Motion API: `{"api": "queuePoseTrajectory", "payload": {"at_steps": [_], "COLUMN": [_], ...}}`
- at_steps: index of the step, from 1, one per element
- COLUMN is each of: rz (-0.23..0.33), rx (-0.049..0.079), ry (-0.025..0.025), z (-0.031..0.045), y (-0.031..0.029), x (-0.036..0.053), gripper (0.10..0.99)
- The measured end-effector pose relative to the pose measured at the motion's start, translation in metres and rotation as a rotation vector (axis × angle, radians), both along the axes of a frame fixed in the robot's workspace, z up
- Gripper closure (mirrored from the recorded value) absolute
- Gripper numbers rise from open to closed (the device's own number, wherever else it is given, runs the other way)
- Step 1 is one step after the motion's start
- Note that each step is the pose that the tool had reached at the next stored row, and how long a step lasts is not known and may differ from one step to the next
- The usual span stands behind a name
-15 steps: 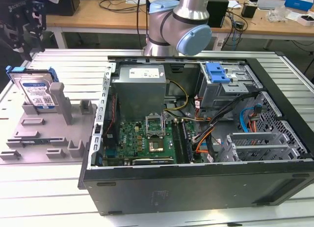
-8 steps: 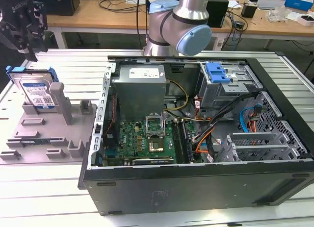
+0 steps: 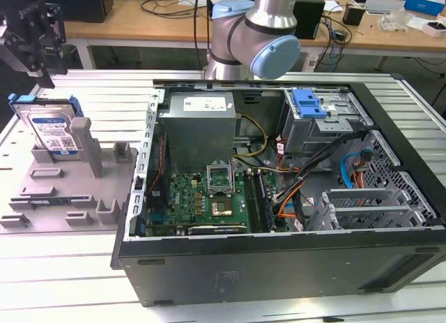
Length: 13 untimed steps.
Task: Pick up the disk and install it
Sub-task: 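Pick up the disk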
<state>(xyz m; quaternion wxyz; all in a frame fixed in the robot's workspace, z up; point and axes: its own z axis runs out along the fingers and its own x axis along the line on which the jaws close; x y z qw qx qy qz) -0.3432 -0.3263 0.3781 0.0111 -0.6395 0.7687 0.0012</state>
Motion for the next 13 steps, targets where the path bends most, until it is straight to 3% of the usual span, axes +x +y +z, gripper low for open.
{"api": "queuePoseTrajectory", "payload": {"at_steps": [2, 4, 7, 10, 11, 13], "rz": [0.056, 0.059, 0.059, 0.060, 0.060, 0.063], "rx": [0.000, 0.000, 0.000, 0.000, 0.000, 0.000], "ry": [-0.0001, 0.0000, 0.0000, 0.0006, 0.0020, 0.0095], "z": [-0.0008, -0.0010, -0.0027, -0.0045, -0.0051, -0.0073], "y": [0.0011, 0.0040, 0.0128, 0.0142, 0.0144, 0.0144], "x": [-0.0002, -0.0028, -0.0219, -0.0334, -0.0367, -0.0431], "gripper": [0.604, 0.604, 0.604, 0.604, 0.604, 0.604]}}
